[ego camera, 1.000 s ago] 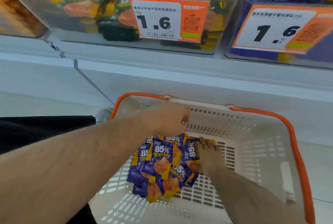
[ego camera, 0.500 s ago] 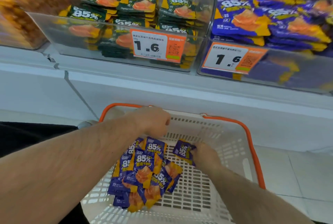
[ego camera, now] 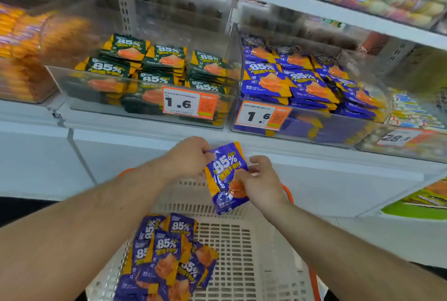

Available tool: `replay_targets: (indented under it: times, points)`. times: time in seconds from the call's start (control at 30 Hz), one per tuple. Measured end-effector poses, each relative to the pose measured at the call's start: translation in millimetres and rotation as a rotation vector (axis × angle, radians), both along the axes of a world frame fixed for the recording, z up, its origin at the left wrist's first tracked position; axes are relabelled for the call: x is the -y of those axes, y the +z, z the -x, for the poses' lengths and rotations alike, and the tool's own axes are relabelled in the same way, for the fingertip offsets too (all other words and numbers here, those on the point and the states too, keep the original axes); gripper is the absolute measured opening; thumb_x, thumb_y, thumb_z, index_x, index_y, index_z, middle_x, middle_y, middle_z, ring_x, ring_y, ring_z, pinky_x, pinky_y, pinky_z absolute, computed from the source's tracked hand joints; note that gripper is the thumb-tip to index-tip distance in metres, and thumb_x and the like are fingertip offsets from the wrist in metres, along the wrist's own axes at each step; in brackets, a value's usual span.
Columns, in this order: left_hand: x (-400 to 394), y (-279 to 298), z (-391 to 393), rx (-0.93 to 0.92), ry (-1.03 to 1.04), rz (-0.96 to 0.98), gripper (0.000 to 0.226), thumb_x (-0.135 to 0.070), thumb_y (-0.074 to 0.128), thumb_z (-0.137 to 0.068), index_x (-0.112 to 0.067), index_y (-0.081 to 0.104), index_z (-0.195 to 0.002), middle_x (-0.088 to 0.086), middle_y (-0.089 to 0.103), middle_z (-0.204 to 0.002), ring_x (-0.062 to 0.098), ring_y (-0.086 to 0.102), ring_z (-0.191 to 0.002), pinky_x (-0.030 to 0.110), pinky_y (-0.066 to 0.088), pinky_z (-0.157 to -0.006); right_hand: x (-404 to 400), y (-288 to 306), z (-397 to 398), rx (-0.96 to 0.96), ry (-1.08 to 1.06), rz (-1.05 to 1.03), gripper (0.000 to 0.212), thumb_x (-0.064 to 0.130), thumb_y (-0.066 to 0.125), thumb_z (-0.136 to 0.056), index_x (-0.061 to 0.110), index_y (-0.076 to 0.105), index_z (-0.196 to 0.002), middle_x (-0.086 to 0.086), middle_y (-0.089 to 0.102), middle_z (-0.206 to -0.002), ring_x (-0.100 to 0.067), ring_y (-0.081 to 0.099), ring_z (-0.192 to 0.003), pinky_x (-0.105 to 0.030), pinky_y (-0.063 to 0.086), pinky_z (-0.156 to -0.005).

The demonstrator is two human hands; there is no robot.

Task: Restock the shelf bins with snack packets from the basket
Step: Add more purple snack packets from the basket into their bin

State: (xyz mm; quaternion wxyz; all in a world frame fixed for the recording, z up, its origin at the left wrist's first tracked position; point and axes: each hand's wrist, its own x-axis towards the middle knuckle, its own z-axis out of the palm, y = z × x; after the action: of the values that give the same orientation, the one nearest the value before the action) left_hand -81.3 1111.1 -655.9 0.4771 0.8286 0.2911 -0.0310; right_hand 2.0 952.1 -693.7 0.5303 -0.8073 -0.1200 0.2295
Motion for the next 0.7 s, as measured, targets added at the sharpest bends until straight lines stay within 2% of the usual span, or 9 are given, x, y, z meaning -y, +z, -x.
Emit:
replay_targets:
  times: [0.03,0.1,0.13,0.2,0.27,0.37,0.5,0.6,0.7]
  points:
    - [1.2,8.4,0.7,0.034,0.023,-0.006,0.018,-0.019,0.046,-0.103,-0.007,0.059,-0.101,0.017,0.072,-0.085,0.023,0.069,-0.066,0.028,0.059,-0.058,3.5,9.5,1.5,0.131,0.032,0.005,0.032,0.022,0.067,-0.084,0.034,0.045,-0.103,0.004,0.064,-0.105,-0.014,0.071,-0.079,-0.040,0.061,-0.076]
    - [4.3,24.3,2.3,0.106,0.037,-0.030,0.016,-0.020,0.047,-0.102,-0.010,0.058,-0.097,0.014,0.071,-0.081,0.016,0.065,-0.057,0.023,0.055,-0.051,12.1,26.0,5.4,0.422,0.138,0.057,0.042,0.029,0.077,-0.076,0.033,0.046,-0.103,0.020,0.048,-0.110,0.010,0.058,-0.094,-0.020,0.053,-0.081]
    - [6.0,31.9,2.5,0.148,0.037,-0.027,0.016,-0.020,0.048,-0.102,-0.011,0.058,-0.094,0.013,0.071,-0.078,0.014,0.064,-0.055,0.025,0.056,-0.053,15.9,34.5,7.4,0.570,0.191,0.088,0.045,0.032,0.081,-0.071,0.029,0.047,-0.101,0.020,0.043,-0.109,0.018,0.047,-0.100,-0.009,0.043,-0.083]
    - [10.1,45.6,2.5,0.223,0.049,0.003,0.017,-0.019,0.048,-0.102,-0.012,0.058,-0.089,0.011,0.069,-0.072,0.010,0.062,-0.050,0.027,0.057,-0.055,20.8,49.2,13.2,0.785,0.238,0.103,0.054,0.044,0.082,-0.060,0.025,0.050,-0.099,0.015,0.040,-0.118,0.022,0.032,-0.108,-0.007,0.033,-0.087]
    - [15.6,56.1,1.5,0.277,0.072,0.043,0.016,-0.018,0.049,-0.101,-0.012,0.059,-0.090,0.008,0.067,-0.070,0.007,0.060,-0.045,0.023,0.054,-0.050,21.9,56.6,18.4,0.844,0.215,0.118,0.063,0.054,0.075,-0.052,0.023,0.054,-0.103,0.010,0.036,-0.131,0.011,0.032,-0.118,-0.015,0.034,-0.094]
    - [24.2,67.8,-1.0,0.327,0.087,0.099,0.016,-0.018,0.049,-0.102,-0.008,0.060,-0.098,0.011,0.069,-0.075,0.008,0.060,-0.045,0.021,0.052,-0.047,22.1,64.0,19.5,0.889,0.177,0.133,0.065,0.050,0.074,-0.052,0.019,0.057,-0.107,0.000,0.040,-0.138,-0.013,0.038,-0.128,-0.029,0.040,-0.100]
    - [28.7,87.6,-8.7,0.435,0.063,0.141,0.025,-0.025,0.043,-0.103,-0.012,0.059,-0.089,0.009,0.070,-0.076,0.013,0.065,-0.055,0.025,0.051,-0.050,23.9,87.9,3.2,0.948,0.086,0.062,0.056,0.041,0.068,-0.055,0.018,0.059,-0.105,-0.003,0.045,-0.138,-0.020,0.041,-0.128,-0.029,0.036,-0.098]
    - [16.4,101.0,-23.7,0.607,0.141,-0.189,0.026,-0.025,0.044,-0.101,-0.019,0.058,-0.081,-0.005,0.063,-0.072,0.010,0.059,-0.060,0.026,0.046,-0.054,23.1,118.9,-19.7,1.013,-0.025,0.000,0.047,0.045,0.063,-0.057,0.018,0.060,-0.096,-0.002,0.055,-0.116,-0.021,0.047,-0.117,-0.028,0.037,-0.094]
    - [1.7,108.9,-47.4,0.620,0.106,-0.579,0.015,-0.025,0.048,-0.099,-0.023,0.061,-0.106,-0.008,0.060,-0.098,0.013,0.058,-0.089,0.030,0.044,-0.072,16.1,152.8,-47.1,0.988,0.004,0.053,0.037,0.042,0.072,-0.063,0.021,0.060,-0.091,0.006,0.050,-0.093,-0.016,0.050,-0.093,-0.031,0.042,-0.080]
